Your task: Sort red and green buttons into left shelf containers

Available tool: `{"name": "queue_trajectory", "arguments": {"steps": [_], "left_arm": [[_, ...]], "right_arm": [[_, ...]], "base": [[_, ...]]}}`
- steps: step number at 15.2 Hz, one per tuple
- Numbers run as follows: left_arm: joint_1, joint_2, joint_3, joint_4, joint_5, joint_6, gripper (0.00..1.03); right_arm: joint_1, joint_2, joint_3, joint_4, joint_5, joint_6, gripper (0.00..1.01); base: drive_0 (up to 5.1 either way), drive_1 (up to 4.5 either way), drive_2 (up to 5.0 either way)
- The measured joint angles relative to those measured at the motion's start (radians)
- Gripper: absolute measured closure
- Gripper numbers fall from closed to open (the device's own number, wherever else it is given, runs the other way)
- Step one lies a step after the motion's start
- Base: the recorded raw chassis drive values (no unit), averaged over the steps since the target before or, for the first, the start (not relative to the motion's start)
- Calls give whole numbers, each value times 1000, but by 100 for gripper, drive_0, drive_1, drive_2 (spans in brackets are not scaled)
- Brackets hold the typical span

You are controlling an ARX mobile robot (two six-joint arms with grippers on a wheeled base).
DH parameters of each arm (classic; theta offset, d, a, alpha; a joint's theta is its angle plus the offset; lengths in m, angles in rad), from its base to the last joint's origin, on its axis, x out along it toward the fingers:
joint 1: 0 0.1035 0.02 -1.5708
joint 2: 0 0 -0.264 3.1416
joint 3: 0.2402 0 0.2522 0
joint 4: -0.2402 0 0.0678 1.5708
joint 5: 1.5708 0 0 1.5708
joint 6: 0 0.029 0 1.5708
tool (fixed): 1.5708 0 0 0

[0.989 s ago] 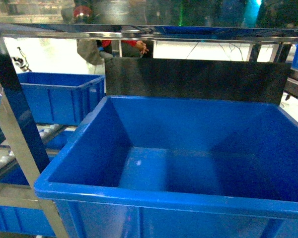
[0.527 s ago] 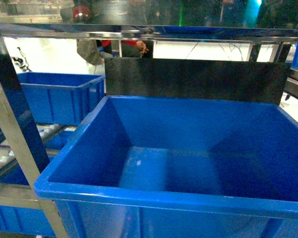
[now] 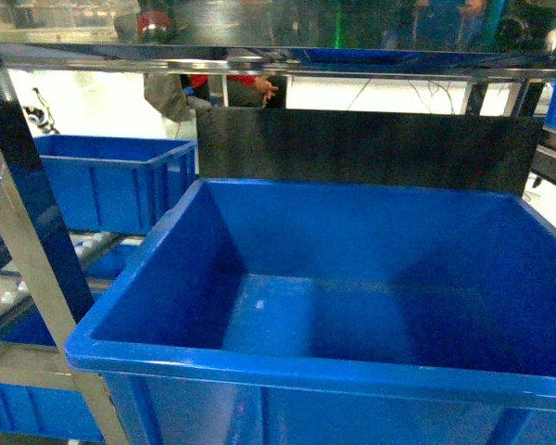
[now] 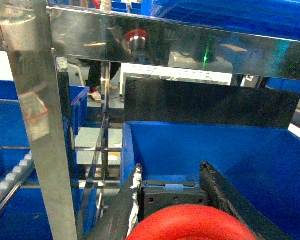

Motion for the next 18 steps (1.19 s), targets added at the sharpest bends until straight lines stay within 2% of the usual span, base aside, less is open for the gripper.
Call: {"name": "queue_trajectory", "arguments": {"steps": [3,5,7,10,11,13,17,18], "left_arm": [[0,0,0,0,0,0,75],[0,0,0,0,0,0,75],[0,0,0,0,0,0,75],[0,0,0,-1,0,0,75],[0,0,0,0,0,0,75],[0,0,0,0,0,0,75],[0,0,0,0,0,0,75],[0,0,0,0,0,0,75]], "right_arm": [[69,139,83,16,48,22,73],[92,244,167,-37,42,30,73],[91,325,252,-80,38,48,73],[77,409,385,-216,5,81,73],[77,436,417,-249,1,84,73],[78,505,438,-349,23,59,73],[76,500,430,-314,54,66,73],[70,482,419,-290,61,63,65]], "base": [[0,0,0],[0,0,0],[0,0,0],[0,0,0],[0,0,0],[0,0,0],[0,0,0],[0,0,0]]}}
